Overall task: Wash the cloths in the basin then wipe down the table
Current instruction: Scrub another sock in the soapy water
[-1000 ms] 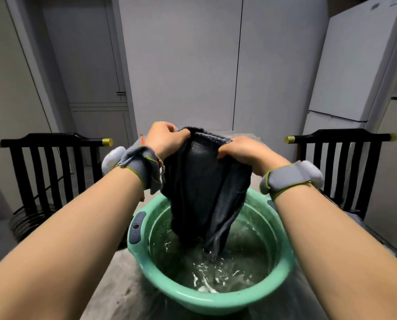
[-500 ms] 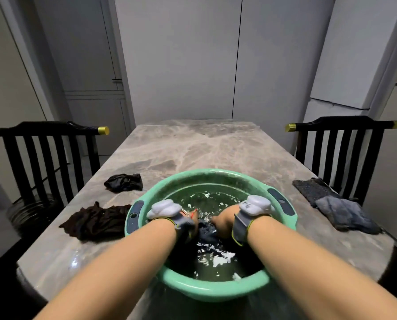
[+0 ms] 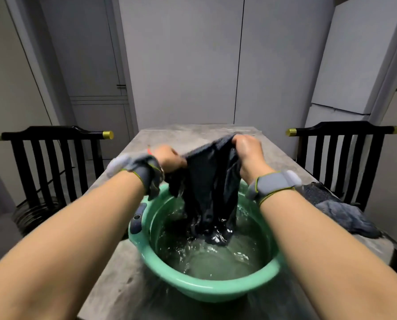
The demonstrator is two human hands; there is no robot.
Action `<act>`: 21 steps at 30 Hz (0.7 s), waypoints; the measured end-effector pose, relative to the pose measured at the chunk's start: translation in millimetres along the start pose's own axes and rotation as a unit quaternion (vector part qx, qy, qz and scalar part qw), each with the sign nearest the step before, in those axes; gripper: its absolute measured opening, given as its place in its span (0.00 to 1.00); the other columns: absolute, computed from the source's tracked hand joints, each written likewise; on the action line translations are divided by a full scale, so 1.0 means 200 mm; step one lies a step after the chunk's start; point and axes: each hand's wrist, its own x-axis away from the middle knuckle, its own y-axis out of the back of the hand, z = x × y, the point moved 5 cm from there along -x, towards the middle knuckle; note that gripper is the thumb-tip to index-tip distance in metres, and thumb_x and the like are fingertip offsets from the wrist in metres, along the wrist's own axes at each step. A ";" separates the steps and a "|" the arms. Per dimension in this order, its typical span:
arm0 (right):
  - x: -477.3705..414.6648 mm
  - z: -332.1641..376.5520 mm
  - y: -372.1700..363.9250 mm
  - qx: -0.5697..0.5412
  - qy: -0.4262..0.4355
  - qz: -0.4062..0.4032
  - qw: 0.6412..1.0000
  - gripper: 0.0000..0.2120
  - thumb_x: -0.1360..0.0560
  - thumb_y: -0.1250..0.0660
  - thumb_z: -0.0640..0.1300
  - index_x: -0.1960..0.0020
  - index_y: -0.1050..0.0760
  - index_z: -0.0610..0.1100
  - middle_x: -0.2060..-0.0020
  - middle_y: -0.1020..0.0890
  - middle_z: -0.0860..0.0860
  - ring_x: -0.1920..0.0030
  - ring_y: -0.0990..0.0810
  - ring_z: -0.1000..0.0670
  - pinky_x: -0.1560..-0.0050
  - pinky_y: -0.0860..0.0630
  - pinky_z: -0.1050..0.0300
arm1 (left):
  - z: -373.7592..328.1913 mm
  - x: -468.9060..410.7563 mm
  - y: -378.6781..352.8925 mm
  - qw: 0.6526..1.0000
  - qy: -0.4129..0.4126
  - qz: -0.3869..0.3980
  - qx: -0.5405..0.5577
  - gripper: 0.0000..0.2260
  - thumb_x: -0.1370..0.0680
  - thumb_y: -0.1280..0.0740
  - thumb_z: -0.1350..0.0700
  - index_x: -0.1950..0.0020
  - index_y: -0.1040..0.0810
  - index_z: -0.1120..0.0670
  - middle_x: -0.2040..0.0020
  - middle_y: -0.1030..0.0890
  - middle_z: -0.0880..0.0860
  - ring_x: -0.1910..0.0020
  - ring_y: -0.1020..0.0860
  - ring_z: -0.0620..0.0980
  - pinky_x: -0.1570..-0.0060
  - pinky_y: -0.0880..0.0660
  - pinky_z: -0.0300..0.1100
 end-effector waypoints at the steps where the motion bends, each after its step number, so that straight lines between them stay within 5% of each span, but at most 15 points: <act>1: -0.01 0.04 0.02 -0.057 0.005 -0.019 0.998 0.13 0.29 0.41 0.33 0.70 0.33 0.45 0.71 0.30 0.50 0.64 0.29 0.48 0.63 0.32 0.54 | 0.00 0.00 0.07 0.994 -0.004 -0.008 0.111 0.08 0.23 0.36 0.53 0.61 0.24 0.54 0.66 0.25 0.55 0.66 0.27 0.50 0.67 0.32 0.38; 4: 0.02 0.14 0.07 -0.077 0.020 -0.040 0.996 0.09 0.34 0.37 0.35 0.70 0.31 0.44 0.71 0.29 0.50 0.63 0.30 0.50 0.63 0.31 0.60 | -0.03 0.01 0.21 0.914 -0.027 -0.048 0.401 0.13 0.22 0.38 0.57 0.67 0.30 0.54 0.75 0.31 0.50 0.75 0.31 0.46 0.69 0.31 0.35; 7: 0.02 0.15 0.08 -0.024 0.022 0.013 0.999 0.12 0.32 0.38 0.33 0.70 0.32 0.45 0.70 0.31 0.50 0.68 0.33 0.51 0.68 0.35 0.63 | -0.05 0.00 0.20 0.876 -0.022 -0.060 0.477 0.13 0.23 0.39 0.60 0.68 0.30 0.54 0.79 0.30 0.49 0.81 0.30 0.46 0.77 0.30 0.32; 10: 0.03 0.04 0.02 0.215 -0.001 0.126 0.968 0.06 0.32 0.37 0.35 0.67 0.30 0.42 0.68 0.29 0.47 0.68 0.32 0.51 0.68 0.35 0.64 | -0.02 -0.04 0.10 0.943 -0.009 -0.075 0.323 0.13 0.24 0.38 0.58 0.69 0.29 0.55 0.72 0.30 0.55 0.68 0.28 0.51 0.71 0.33 0.39; 13: 0.09 -0.11 -0.03 0.459 0.027 0.220 0.860 0.10 0.28 0.36 0.35 0.47 0.23 0.36 0.50 0.20 0.37 0.54 0.24 0.46 0.64 0.29 0.61 | -0.01 -0.01 -0.10 1.000 -0.003 -0.007 0.017 0.10 0.24 0.36 0.54 0.56 0.19 0.59 0.55 0.19 0.58 0.50 0.21 0.53 0.51 0.27 0.44; 15: 0.16 -0.26 -0.08 0.553 0.036 0.289 0.781 0.18 0.26 0.34 0.38 0.37 0.26 0.38 0.39 0.22 0.41 0.42 0.23 0.45 0.47 0.25 0.57 | -0.01 0.02 -0.25 0.994 -0.024 0.036 -0.096 0.14 0.23 0.35 0.55 0.40 0.22 0.59 0.40 0.21 0.58 0.38 0.24 0.55 0.41 0.31 0.43; 17: 0.18 -0.37 -0.11 0.616 0.056 0.317 0.719 0.20 0.28 0.32 0.42 0.36 0.26 0.41 0.37 0.23 0.42 0.38 0.24 0.43 0.39 0.26 0.54 | -0.01 0.01 -0.39 0.985 -0.056 0.099 -0.128 0.17 0.22 0.36 0.58 0.33 0.28 0.59 0.34 0.25 0.56 0.35 0.27 0.53 0.47 0.34 0.39; 21: 0.25 -0.49 -0.21 0.637 0.112 0.382 0.660 0.20 0.30 0.30 0.50 0.40 0.26 0.48 0.42 0.24 0.43 0.41 0.24 0.41 0.41 0.25 0.51 | 0.09 0.02 -0.72 0.944 -0.108 0.240 -0.200 0.18 0.24 0.33 0.55 0.35 0.26 0.58 0.37 0.23 0.57 0.41 0.24 0.53 0.43 0.28 0.44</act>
